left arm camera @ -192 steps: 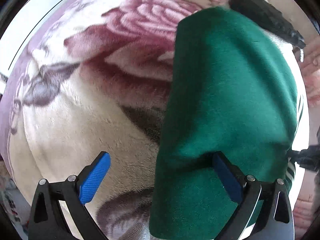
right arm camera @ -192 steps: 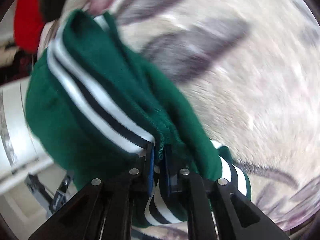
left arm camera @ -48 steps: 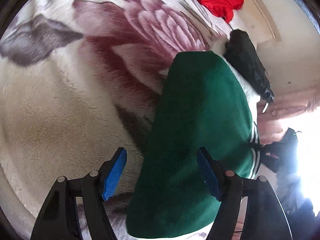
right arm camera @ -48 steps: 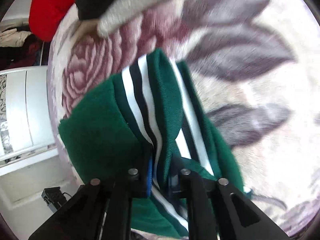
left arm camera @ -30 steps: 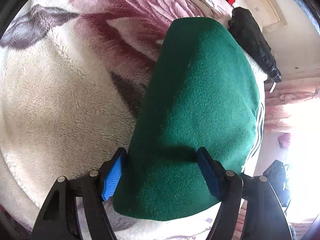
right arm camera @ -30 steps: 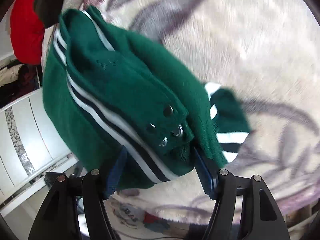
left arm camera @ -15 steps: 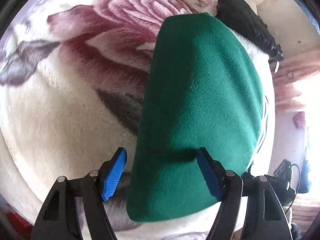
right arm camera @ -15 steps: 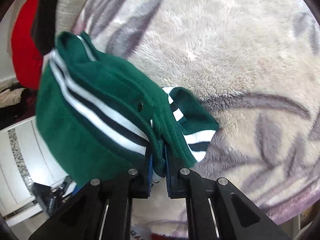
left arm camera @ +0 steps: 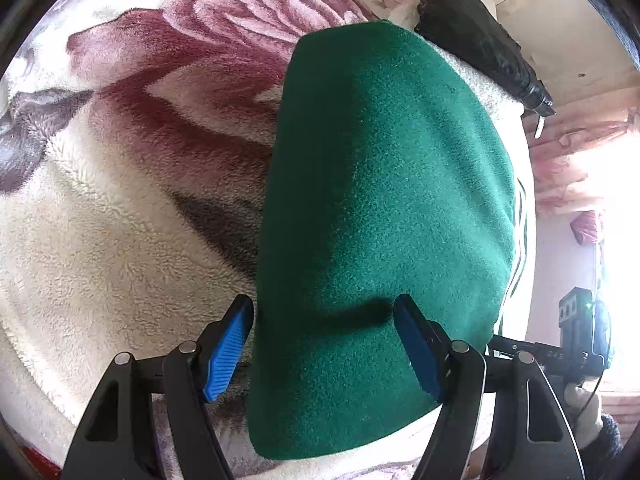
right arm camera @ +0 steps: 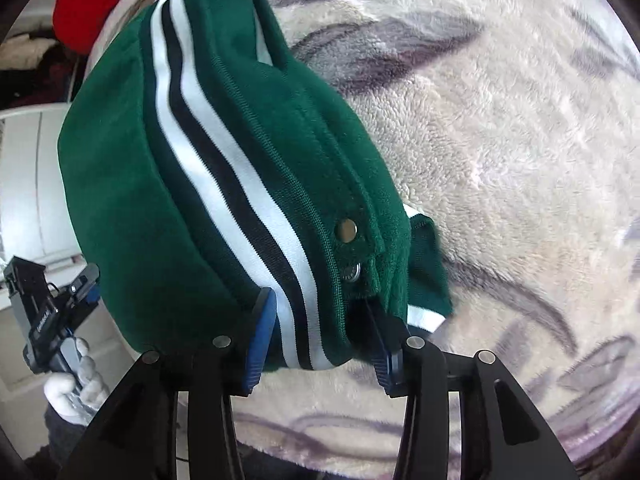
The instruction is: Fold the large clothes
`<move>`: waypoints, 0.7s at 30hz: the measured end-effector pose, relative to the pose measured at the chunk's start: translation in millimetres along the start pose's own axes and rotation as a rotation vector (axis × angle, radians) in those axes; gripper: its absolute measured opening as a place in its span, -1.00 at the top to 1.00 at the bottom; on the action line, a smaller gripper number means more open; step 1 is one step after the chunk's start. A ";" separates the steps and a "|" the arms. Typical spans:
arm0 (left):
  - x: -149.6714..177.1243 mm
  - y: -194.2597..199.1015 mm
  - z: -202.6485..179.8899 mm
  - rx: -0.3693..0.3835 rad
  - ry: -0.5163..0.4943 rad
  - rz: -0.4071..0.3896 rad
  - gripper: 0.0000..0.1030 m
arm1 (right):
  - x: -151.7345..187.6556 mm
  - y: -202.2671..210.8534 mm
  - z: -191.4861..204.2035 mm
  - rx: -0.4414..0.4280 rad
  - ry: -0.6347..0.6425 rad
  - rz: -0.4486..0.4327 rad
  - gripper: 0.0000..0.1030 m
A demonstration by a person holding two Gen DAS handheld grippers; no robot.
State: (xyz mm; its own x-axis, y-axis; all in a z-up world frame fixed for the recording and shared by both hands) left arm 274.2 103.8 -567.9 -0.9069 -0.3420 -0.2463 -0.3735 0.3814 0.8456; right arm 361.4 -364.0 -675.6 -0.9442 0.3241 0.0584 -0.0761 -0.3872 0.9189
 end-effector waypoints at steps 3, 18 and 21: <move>-3.7 11.5 -0.6 0.027 0.011 -0.005 -0.37 | 2.2 12.2 6.6 0.001 -0.079 0.011 -0.68; -21.7 -15.8 37.0 0.412 0.142 -0.002 -0.38 | -84.4 -73.1 -17.0 -0.448 0.031 0.098 -1.00; -22.5 -32.7 31.8 0.436 0.110 0.007 -0.62 | -91.4 -79.0 -19.9 -0.549 0.003 0.128 -1.00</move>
State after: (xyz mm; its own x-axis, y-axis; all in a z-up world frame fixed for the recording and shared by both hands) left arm 300.6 126.3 -605.1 -0.8924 -0.4182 -0.1696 -0.4360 0.7021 0.5630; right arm 447.3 -380.2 -761.4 -0.9579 0.2422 0.1542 -0.1152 -0.8160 0.5664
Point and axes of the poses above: each gripper's, at about its wrist camera, not at the fingertips, and y roughly against the way its jaws point, z to its left, x to its underside, the point moved 4 cm from there along -y, roughly the way its jaws point, and after that the axes turned 12 degrees about -z, right-handed, at the moved point
